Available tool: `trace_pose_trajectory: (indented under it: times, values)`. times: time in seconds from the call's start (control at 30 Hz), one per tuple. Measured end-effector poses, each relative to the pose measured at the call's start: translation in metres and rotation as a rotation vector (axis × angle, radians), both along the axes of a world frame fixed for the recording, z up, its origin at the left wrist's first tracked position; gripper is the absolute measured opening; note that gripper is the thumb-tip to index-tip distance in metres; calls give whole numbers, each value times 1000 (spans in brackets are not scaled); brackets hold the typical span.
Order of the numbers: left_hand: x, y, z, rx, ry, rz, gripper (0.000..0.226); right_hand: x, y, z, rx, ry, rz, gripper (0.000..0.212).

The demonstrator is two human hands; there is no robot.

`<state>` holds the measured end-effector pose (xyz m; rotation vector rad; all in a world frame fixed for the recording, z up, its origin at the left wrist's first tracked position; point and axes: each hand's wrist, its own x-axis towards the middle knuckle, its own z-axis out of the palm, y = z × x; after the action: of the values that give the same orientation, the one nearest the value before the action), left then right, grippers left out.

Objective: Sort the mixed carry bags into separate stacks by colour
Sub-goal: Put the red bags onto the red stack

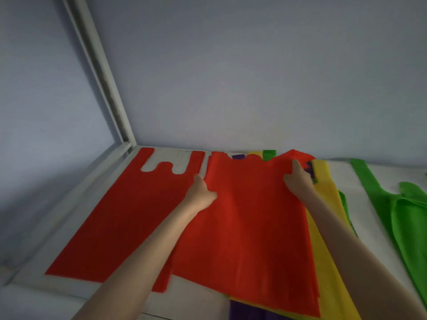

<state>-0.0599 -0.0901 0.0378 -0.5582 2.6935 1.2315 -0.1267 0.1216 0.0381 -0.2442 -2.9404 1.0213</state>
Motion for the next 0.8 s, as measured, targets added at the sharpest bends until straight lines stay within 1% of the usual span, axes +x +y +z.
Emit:
trace_pose_trajectory:
  times: [0.1,0.27,0.4,0.43,0.5,0.57,0.67,0.73,0.8]
  values:
    - [4,-44,18,21,40,52,54,-12,-43,11,4,2,67,58]
    - [11,-119,40,-5,136,120,51,-24,-124,32,-68,36,122,61]
    - [7,-181,48,-8,263,191,44,-29,-186,47,-224,170,112,59]
    - [7,-195,45,-27,264,198,44,-28,-199,46,-263,196,99,57]
    - [11,-220,32,-73,204,203,46,-27,-222,30,-288,159,76,50]
    - [17,-242,8,-122,89,175,49,-25,-241,-1,-290,36,60,43]
    - [27,-260,-27,-154,-137,92,52,-13,-255,-42,-245,-158,23,41]
    - [30,-265,-39,-144,-213,77,53,-6,-258,-55,-200,-189,0,40]
    - [27,-268,-42,-172,-226,62,53,-8,-259,-56,-189,-190,1,41]
